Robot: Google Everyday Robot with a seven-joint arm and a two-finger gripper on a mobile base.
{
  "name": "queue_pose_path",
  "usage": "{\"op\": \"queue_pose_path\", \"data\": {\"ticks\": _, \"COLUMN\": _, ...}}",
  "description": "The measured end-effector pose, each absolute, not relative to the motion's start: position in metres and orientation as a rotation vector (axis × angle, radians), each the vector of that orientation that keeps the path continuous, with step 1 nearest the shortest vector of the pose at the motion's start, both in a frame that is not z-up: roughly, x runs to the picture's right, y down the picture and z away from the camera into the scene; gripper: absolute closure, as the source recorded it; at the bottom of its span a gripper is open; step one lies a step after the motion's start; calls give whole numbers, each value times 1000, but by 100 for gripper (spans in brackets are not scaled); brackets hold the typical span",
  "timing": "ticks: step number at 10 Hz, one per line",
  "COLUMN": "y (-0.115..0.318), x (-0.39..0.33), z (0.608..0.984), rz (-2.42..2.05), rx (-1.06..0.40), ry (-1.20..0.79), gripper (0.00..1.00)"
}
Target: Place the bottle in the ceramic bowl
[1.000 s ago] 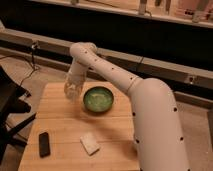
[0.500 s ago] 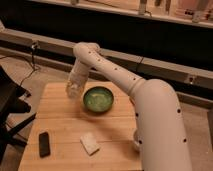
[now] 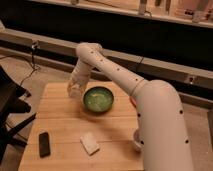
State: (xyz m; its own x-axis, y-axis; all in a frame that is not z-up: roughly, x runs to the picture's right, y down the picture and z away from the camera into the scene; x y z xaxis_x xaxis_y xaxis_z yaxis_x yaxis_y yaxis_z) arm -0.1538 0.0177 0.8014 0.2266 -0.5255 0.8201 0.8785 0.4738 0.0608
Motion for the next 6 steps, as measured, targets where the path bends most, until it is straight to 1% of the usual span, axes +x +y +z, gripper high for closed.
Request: {"op": "queue_pose_path", "data": {"ticks": 6, "y": 17, "x": -143, "z": 803, "rz": -989, "rx": -466, "ry": -913, "gripper": 99}}
